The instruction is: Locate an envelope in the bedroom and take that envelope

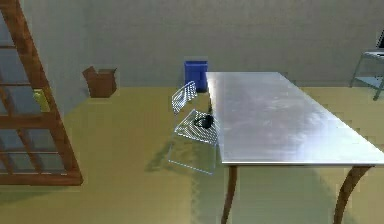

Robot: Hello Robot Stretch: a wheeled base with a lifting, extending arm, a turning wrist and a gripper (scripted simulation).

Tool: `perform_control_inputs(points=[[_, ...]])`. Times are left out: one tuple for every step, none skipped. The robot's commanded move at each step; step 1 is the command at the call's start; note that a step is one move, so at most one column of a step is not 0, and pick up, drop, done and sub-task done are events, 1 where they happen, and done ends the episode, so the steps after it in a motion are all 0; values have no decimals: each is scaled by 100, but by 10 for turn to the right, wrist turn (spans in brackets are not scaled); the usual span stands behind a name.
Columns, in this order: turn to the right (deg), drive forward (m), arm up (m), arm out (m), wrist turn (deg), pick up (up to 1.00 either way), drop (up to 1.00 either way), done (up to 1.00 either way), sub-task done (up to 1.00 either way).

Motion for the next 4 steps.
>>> perform_control_inputs(points=[[-420,0,0,0,0,0,0,0,0],[0,45,0,0,0,0,0,0,0],[-270,0,0,0,0,0,0,0,0],[0,100,0,0,0,0,0,0,0]])
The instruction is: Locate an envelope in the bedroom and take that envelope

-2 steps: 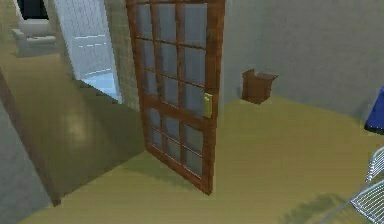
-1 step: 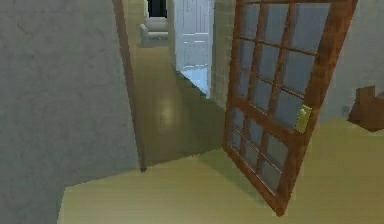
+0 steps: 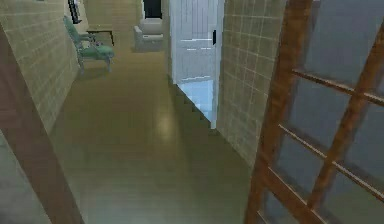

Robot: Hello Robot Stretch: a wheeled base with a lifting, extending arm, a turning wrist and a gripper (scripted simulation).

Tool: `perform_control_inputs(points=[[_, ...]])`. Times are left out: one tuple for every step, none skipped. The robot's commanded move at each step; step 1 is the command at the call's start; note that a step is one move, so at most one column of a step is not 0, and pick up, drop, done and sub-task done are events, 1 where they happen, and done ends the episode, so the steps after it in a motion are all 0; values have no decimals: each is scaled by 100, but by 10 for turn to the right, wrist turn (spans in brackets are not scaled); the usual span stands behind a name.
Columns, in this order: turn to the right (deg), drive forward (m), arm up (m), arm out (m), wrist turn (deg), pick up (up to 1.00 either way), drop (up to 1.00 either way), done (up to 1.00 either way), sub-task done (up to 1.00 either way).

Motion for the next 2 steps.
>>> perform_control_inputs(points=[[-210,0,0,0,0,0,0,0,0],[0,5,0,0,0,0,0,0,0]])
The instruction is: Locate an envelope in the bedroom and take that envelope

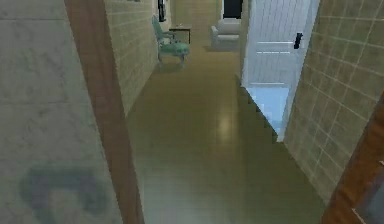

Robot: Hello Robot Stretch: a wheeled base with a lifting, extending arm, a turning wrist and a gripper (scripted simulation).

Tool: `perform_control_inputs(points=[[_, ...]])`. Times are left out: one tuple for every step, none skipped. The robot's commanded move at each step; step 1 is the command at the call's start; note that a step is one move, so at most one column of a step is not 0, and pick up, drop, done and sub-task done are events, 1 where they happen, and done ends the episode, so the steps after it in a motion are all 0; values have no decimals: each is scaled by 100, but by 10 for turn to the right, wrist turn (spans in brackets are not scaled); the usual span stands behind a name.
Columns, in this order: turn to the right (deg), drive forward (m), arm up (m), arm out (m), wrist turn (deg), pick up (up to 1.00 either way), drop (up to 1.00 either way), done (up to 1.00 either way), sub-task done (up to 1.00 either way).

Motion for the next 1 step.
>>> perform_control_inputs(points=[[90,0,0,0,0,0,0,0,0]])
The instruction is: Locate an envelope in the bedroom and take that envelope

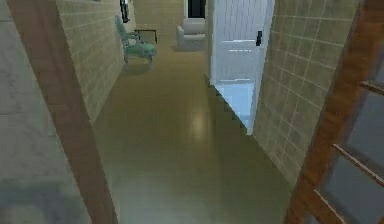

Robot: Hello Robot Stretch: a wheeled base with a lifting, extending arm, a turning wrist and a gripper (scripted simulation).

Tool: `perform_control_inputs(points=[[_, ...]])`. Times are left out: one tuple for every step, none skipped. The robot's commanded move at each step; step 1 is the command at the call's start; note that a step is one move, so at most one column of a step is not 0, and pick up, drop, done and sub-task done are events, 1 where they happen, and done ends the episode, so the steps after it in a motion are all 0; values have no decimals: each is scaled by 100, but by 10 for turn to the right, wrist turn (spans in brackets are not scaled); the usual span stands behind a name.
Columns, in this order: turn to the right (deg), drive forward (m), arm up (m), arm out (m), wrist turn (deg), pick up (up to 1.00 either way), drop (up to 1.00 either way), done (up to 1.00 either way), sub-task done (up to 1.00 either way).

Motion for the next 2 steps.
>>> perform_control_inputs(points=[[0,45,0,0,0,0,0,0,0],[-60,0,0,0,0,0,0,0,0]])
